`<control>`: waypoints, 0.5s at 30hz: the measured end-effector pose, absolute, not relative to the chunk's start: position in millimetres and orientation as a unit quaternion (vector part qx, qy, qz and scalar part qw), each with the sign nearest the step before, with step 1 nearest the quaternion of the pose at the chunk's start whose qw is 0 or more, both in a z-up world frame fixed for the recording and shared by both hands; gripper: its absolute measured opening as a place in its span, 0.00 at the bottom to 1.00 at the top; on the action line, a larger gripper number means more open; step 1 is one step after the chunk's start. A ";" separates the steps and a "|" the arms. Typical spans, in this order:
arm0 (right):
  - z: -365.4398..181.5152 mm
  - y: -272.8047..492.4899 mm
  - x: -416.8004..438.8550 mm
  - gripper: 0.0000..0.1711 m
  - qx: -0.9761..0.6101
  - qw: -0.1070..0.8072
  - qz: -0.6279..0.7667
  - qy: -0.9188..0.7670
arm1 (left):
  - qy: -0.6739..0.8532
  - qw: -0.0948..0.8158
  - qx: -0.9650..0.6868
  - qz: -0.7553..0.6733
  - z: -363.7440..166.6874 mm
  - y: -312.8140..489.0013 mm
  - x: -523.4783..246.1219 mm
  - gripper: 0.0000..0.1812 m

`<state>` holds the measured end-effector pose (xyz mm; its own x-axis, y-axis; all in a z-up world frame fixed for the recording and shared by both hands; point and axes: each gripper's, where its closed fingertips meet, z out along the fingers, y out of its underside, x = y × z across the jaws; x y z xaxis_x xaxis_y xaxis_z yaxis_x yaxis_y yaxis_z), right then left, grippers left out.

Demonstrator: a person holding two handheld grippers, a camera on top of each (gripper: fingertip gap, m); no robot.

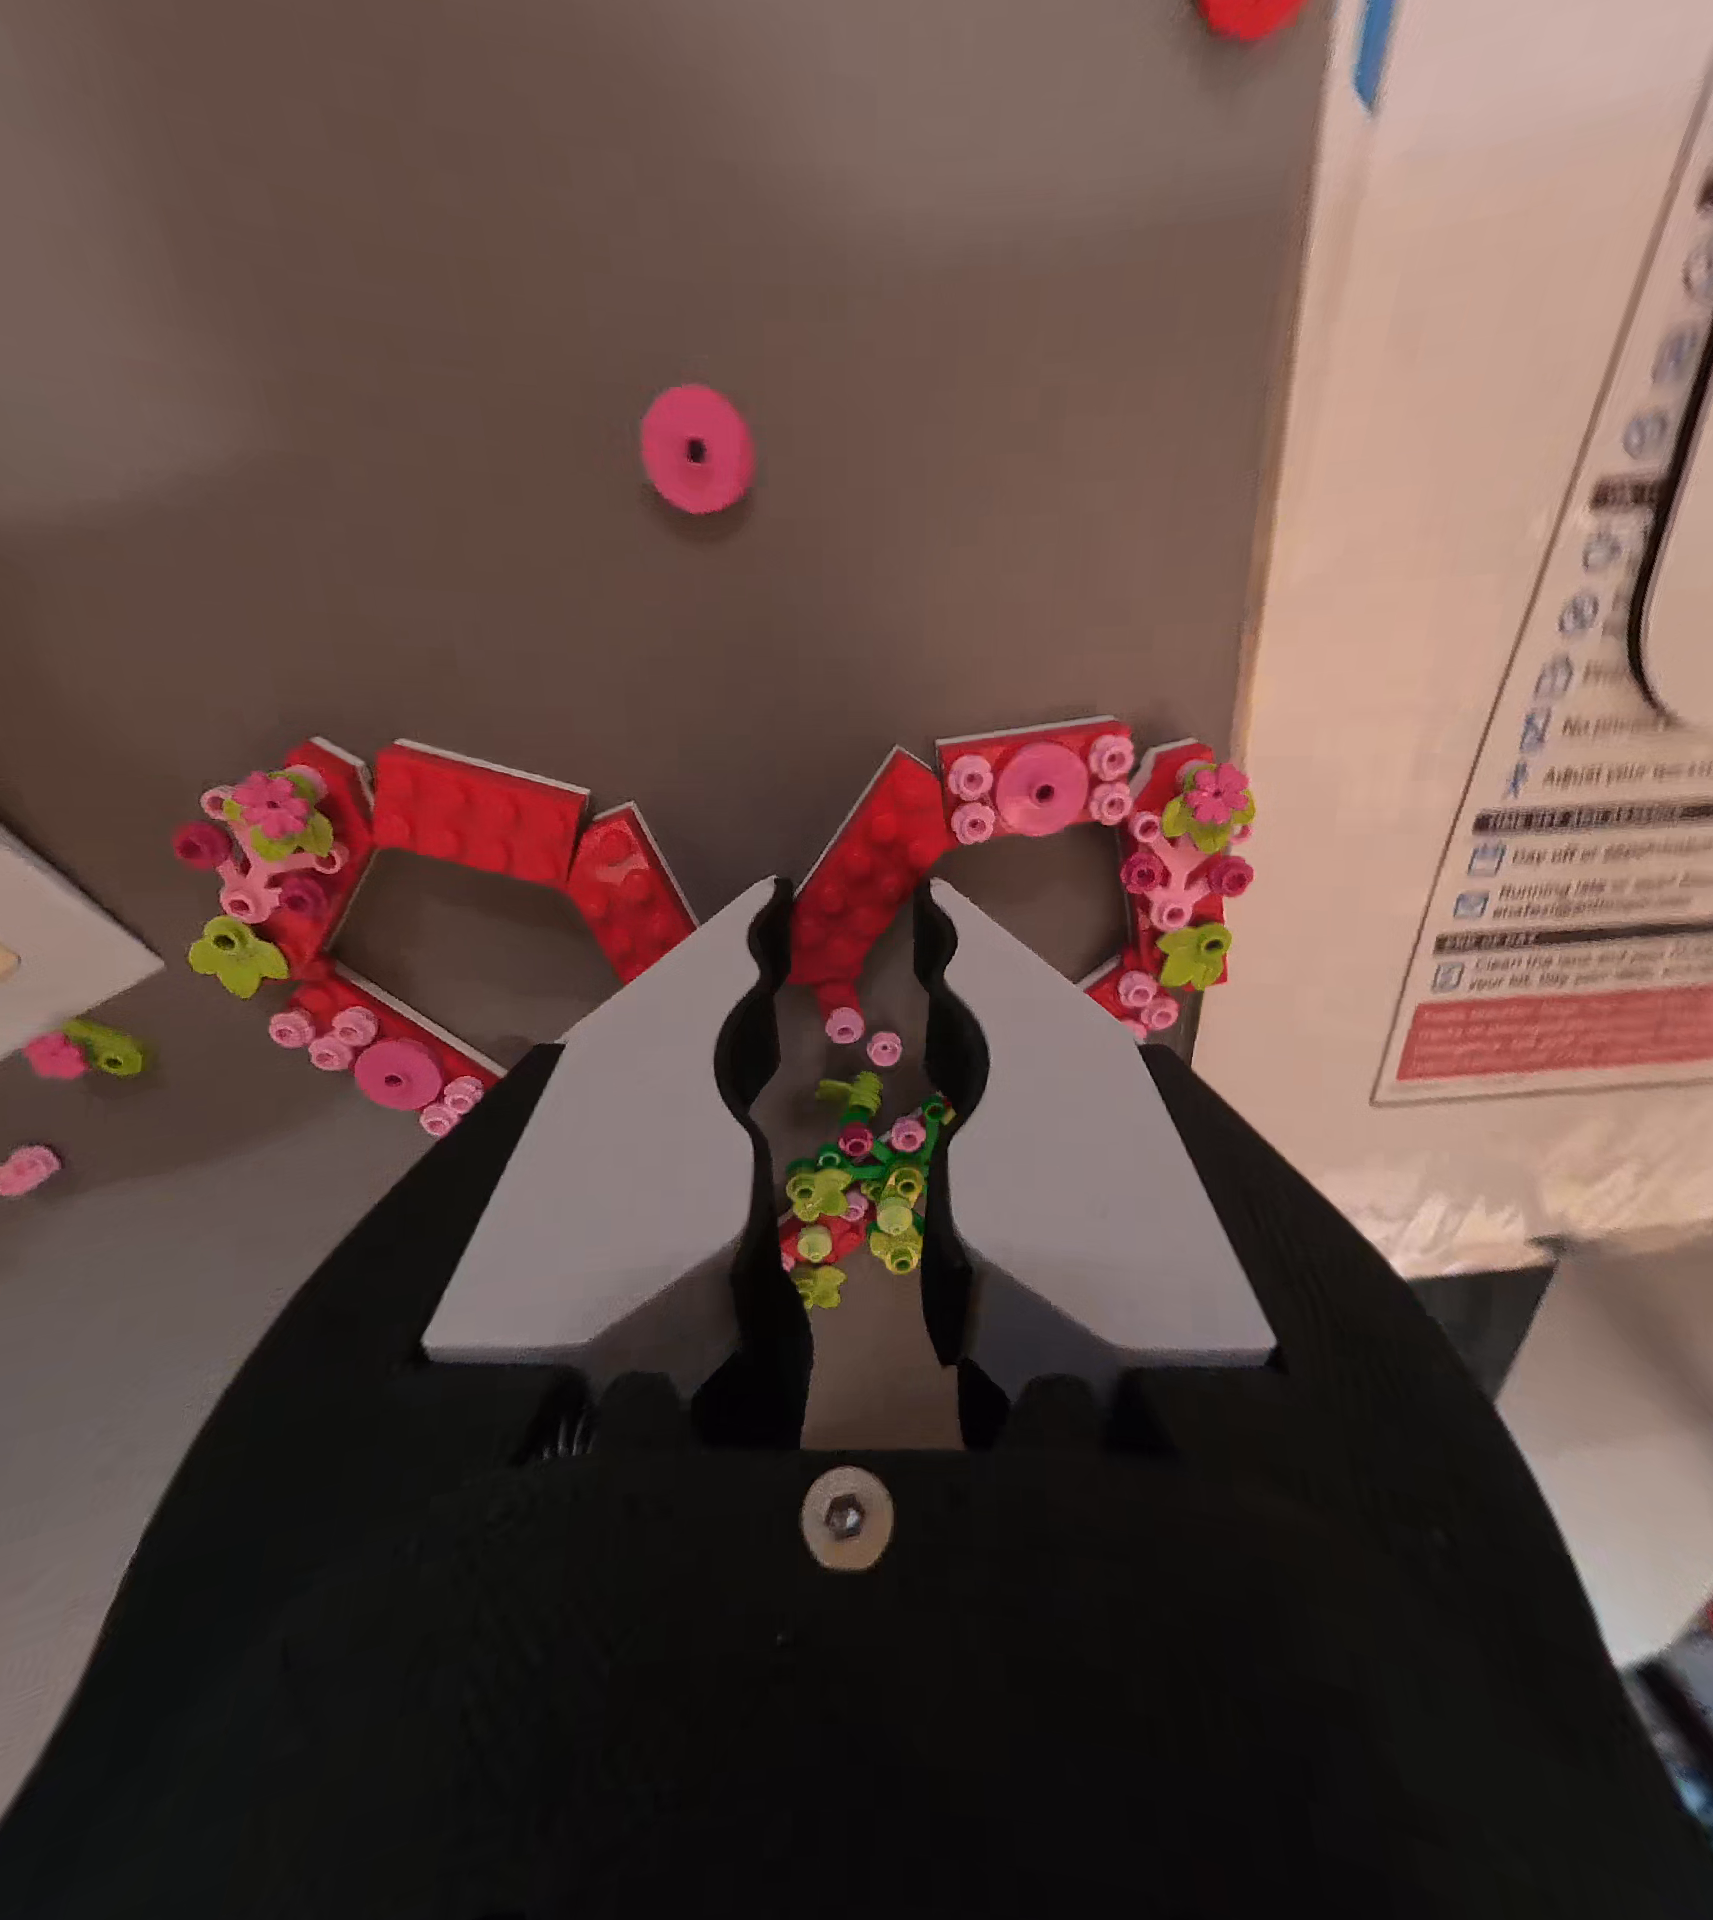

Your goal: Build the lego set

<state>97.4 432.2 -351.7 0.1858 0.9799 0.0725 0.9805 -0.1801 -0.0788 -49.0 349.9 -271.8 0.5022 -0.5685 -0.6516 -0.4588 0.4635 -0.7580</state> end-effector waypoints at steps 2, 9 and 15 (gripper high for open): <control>-351.5 428.6 93.0 0.13 -0.747 0.060 -0.003 -0.662 | 0.499 0.695 -0.516 -0.039 -272.2 349.5 -48.6 0.26; -324.5 440.1 107.0 0.26 -0.833 0.125 -0.027 -0.539 | 0.497 0.696 -0.517 -0.039 -271.7 349.4 -49.7 0.26; -331.6 428.9 169.0 0.29 -0.926 0.094 -0.007 -0.366 | 0.505 0.693 -0.513 -0.037 -273.7 348.2 -45.9 0.26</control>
